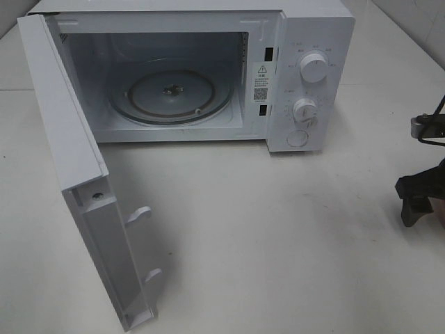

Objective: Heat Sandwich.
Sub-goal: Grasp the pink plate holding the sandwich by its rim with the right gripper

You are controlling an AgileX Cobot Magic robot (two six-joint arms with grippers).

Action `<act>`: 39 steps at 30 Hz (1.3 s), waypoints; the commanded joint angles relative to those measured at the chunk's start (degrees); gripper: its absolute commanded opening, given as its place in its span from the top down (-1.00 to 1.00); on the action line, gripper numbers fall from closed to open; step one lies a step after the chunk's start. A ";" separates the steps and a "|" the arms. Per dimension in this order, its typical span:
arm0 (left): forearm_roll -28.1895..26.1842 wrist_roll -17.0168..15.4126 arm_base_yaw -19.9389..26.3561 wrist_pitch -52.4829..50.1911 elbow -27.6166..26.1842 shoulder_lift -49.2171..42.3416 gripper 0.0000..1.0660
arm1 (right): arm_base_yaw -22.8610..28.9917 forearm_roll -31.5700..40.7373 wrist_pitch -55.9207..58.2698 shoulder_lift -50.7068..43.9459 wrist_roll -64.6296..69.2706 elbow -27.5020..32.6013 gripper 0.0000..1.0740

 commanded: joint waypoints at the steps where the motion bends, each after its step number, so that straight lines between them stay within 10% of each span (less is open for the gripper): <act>1: -0.23 -0.29 0.00 -0.40 0.29 -1.60 -0.87 | -0.40 -0.52 -0.06 0.63 0.69 -0.23 -0.63; 12: -0.23 -0.29 0.00 -0.40 0.29 -1.60 -0.87 | -0.40 -0.57 0.63 0.63 0.80 -0.23 -0.14; 18: -0.23 -0.29 0.00 -0.40 0.29 -1.60 -0.87 | -0.40 -2.98 0.74 0.63 5.21 -0.17 0.98; 39: -0.23 -0.29 0.00 -0.40 0.29 -1.60 -0.87 | -0.40 -3.50 0.74 0.63 4.76 -0.17 1.00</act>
